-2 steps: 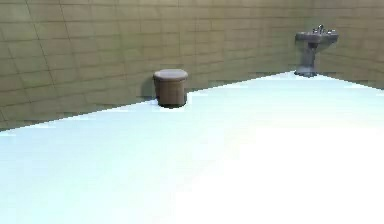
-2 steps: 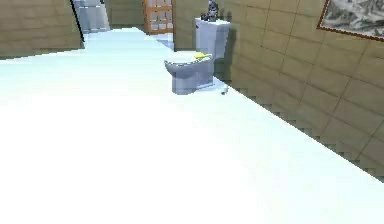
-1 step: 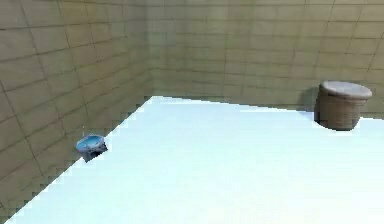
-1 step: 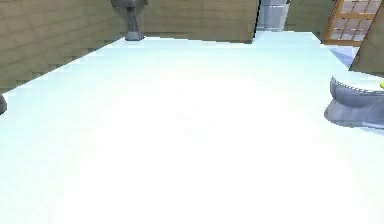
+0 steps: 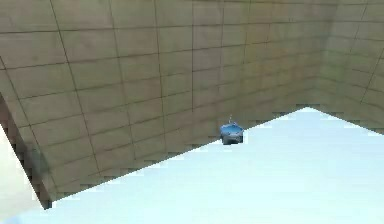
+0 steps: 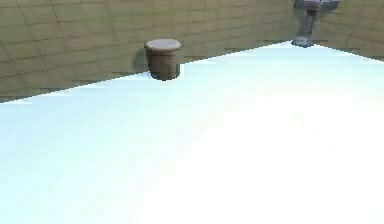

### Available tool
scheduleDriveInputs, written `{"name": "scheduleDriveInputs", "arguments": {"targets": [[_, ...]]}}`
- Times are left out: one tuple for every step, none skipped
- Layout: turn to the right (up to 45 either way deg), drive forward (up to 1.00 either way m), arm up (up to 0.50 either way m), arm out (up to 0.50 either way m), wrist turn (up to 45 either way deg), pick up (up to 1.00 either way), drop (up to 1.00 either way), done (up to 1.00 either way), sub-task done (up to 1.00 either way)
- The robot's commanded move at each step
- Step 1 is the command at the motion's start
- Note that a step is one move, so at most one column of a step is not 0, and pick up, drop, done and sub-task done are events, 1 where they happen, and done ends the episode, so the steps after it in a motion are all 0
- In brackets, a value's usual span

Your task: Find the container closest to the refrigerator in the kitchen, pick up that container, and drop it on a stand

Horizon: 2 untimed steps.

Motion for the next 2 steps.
{"name": "scheduleDriveInputs", "arguments": {"targets": [[-45.0,0.00,0.00,0.00,0.0,0.00,0.00,0.00,0.00],[-15.0,0.00,0.00,0.00,0.0,0.00,0.00,0.00,0.00]]}}
